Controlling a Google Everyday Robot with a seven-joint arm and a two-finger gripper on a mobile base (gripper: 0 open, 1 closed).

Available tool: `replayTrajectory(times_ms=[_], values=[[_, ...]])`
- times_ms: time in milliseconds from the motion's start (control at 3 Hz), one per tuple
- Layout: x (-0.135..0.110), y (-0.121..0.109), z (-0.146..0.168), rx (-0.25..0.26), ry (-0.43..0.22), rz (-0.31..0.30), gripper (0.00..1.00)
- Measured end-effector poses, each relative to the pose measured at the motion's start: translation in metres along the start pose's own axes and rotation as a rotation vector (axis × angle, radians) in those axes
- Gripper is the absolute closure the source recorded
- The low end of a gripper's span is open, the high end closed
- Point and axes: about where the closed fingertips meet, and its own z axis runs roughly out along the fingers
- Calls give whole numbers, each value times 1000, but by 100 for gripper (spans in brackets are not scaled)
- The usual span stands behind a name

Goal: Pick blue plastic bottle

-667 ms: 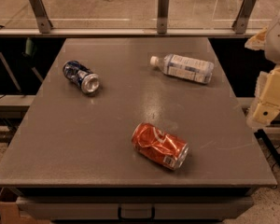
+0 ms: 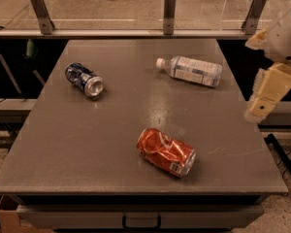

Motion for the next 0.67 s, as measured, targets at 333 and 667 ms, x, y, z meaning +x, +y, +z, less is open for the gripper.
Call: replayTrajectory(times_ms=[333,667], values=[[-21,-54,49,9,-102,-20,0],[-45,-97,103,4,-170,-28,0]])
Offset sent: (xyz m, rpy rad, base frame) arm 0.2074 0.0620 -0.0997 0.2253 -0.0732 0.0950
